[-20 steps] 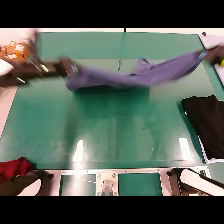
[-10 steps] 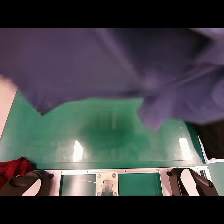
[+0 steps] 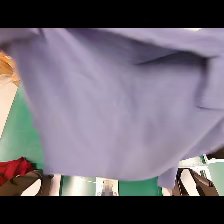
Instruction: Fold the shirts.
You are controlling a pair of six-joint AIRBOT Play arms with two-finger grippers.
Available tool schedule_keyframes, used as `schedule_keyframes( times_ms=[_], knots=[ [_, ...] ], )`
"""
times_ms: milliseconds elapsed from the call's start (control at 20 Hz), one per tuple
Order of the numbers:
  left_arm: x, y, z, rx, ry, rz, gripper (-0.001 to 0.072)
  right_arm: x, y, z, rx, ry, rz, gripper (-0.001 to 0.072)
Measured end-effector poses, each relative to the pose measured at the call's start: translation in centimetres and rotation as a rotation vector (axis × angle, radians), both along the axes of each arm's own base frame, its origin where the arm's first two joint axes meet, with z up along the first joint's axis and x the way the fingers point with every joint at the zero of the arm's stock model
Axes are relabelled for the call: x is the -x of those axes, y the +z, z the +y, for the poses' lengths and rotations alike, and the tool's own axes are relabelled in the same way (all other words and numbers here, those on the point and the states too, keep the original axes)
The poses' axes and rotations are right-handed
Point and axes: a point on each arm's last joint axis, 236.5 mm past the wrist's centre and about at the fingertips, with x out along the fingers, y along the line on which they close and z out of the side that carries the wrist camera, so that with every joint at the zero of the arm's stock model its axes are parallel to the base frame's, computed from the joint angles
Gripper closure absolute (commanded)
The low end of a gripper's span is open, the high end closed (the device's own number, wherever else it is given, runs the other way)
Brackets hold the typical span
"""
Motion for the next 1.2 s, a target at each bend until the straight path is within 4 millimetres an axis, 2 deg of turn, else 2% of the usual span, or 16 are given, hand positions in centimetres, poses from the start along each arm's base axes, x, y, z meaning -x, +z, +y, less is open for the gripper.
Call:
schedule_keyframes(
  times_ms=[150, 300, 400, 500, 600, 750, 850, 900, 950, 1000, 1100, 1150, 1200],
  knots=[
    [-7.2, -8.7, -0.6, -0.013, 0.009, 0.223, 0.0686, -6.6, -9.9, -1.7, -0.102, 0.048, 0.208, 0.0695],
    [-13.5, -18.4, -1.3, -0.016, 0.013, 0.423, 0.0686, -12.6, -20.1, -2.1, -0.184, 0.079, 0.406, 0.0695],
    [-17.0, -24.8, -1.3, -0.007, 0.035, 0.533, 0.0686, -16.2, -26.5, -1.9, -0.225, 0.090, 0.528, 0.0694],
    [-19.9, -29.7, -1.2, 0.058, 0.065, 0.608, 0.0686, -19.7, -32.3, -1.4, -0.254, 0.095, 0.633, 0.0694],
    [-22.1, -33.6, -0.6, 0.129, 0.093, 0.660, 0.0686, -22.5, -36.7, -0.7, -0.273, 0.110, 0.710, 0.0694],
    [-24.6, -36.5, 0.5, 0.190, 0.124, 0.656, 0.0686, -26.1, -42.0, 0.1, -0.311, 0.125, 0.784, 0.0694],
    [-25.6, -37.3, 1.0, 0.202, 0.134, 0.626, 0.0684, -27.8, -44.5, 0.6, -0.338, 0.136, 0.816, 0.0690],
    [-26.0, -37.7, 1.2, 0.195, 0.135, 0.614, 0.0674, -28.3, -45.6, 0.7, -0.347, 0.136, 0.830, 0.0568],
    [-26.2, -37.9, 1.3, 0.188, 0.133, 0.602, 0.0343, -28.7, -46.5, 0.7, -0.356, 0.136, 0.842, 0.0415],
    [-26.4, -37.9, 1.3, 0.189, 0.133, 0.590, 0.0059, -29.0, -47.2, 0.7, -0.362, 0.136, 0.849, 0.0372],
    [-26.5, -37.9, 1.5, 0.193, 0.133, 0.591, 0.0045, -29.3, -47.7, 0.1, -0.375, 0.138, 0.858, 0.0383],
    [-26.3, -37.6, 1.9, 0.198, 0.130, 0.598, 0.0131, -29.3, -47.5, -0.8, -0.382, 0.136, 0.857, 0.0483],
    [-26.0, -36.9, 2.5, 0.207, 0.125, 0.607, 0.0384, -29.1, -47.2, -1.9, -0.390, 0.140, 0.858, 0.0602]
  ],
)
